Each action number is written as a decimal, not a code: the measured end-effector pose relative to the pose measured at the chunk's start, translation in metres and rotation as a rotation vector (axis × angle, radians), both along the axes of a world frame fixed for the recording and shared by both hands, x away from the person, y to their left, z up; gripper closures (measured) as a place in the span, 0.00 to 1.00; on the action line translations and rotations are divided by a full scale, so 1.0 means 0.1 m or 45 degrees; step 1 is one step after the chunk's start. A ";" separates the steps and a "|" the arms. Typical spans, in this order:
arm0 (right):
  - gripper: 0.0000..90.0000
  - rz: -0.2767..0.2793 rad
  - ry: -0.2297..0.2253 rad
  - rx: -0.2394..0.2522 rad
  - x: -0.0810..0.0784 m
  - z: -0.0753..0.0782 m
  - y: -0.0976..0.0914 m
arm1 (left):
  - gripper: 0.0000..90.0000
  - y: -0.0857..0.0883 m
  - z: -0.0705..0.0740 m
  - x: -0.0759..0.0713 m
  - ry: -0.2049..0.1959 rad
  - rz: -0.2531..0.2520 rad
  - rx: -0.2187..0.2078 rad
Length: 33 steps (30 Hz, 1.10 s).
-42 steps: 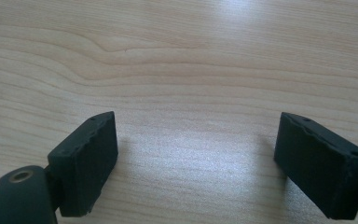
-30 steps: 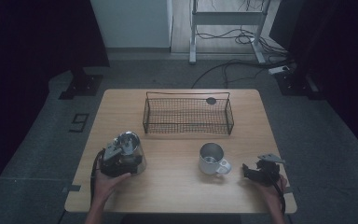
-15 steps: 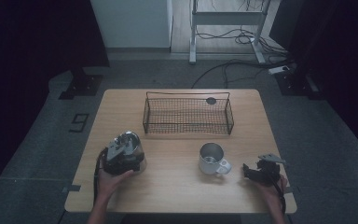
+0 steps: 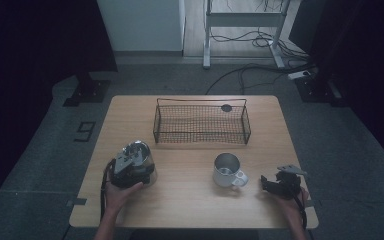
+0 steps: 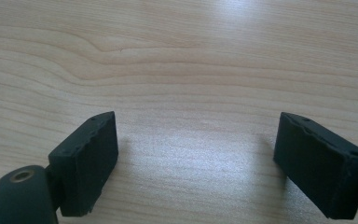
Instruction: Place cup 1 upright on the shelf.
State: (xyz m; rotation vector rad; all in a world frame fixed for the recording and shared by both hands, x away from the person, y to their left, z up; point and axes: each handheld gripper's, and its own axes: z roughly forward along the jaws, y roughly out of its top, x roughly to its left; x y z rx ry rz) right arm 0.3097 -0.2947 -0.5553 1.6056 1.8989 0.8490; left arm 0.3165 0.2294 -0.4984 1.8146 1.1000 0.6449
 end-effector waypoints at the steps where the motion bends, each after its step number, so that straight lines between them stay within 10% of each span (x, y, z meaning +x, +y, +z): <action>1: 0.15 -0.001 0.000 0.000 0.00 0.00 0.00 | 0.04 0.00 0.00 0.00 0.000 -0.004 0.000; 16: 0.15 -0.007 -0.002 0.000 0.00 0.00 0.00 | 0.04 0.09 0.24 -0.11 -0.021 -0.057 -0.082; 33: 0.16 -0.022 -0.004 0.001 -0.03 0.00 -0.01 | 0.04 -0.01 0.47 -0.10 -0.033 -0.058 -0.050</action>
